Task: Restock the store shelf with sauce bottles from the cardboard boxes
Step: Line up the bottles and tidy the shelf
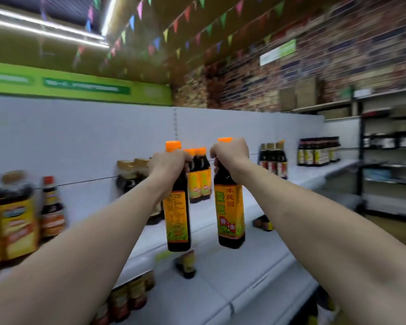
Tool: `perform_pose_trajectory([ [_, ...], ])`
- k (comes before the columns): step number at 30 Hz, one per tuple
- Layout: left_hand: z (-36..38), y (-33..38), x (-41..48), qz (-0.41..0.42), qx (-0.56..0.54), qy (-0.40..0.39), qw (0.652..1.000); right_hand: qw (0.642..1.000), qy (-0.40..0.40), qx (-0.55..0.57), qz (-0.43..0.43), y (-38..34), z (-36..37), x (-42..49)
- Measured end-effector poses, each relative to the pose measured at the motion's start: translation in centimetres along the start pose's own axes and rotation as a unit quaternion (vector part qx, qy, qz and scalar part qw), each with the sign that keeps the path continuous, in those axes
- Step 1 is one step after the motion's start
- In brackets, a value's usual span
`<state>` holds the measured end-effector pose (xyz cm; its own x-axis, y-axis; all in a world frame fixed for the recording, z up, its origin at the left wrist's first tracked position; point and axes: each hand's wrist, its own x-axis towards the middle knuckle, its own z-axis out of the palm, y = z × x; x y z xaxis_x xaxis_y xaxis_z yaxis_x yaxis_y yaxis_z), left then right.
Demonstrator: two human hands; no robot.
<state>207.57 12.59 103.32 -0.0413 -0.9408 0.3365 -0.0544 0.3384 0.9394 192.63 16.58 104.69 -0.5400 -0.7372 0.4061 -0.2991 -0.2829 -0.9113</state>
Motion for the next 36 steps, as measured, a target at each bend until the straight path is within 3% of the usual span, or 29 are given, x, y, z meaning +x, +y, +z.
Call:
perform_pose_trajectory([
  [6, 12.8, -1.3, 4.8, -0.010, -0.045, -0.053, 0.998, 0.999, 0.038, -0.012, 0.020, 4.5, -8.4, 8.1],
  [12, 19.7, -2.7, 10.5, -0.006, -0.047, -0.058, 0.997, 0.998, 0.051, -0.024, 0.019, 8.6, -11.3, 15.8],
  [25, 23.4, -8.9, 24.6, -0.003, 0.008, -0.013, 1.000, 1.000, 0.011, 0.010, 0.025, 14.3, -4.1, 30.7],
  [32, 23.0, -11.3, 27.9, -0.013, 0.057, 0.062, 0.996, 0.997, -0.062, 0.029, 0.026, 18.7, 1.2, 35.5],
  [36, 23.3, -12.3, 28.5, -0.023, 0.077, 0.143, 0.986, 0.989, -0.137, 0.045, 0.017, 20.3, 3.6, 37.8],
])
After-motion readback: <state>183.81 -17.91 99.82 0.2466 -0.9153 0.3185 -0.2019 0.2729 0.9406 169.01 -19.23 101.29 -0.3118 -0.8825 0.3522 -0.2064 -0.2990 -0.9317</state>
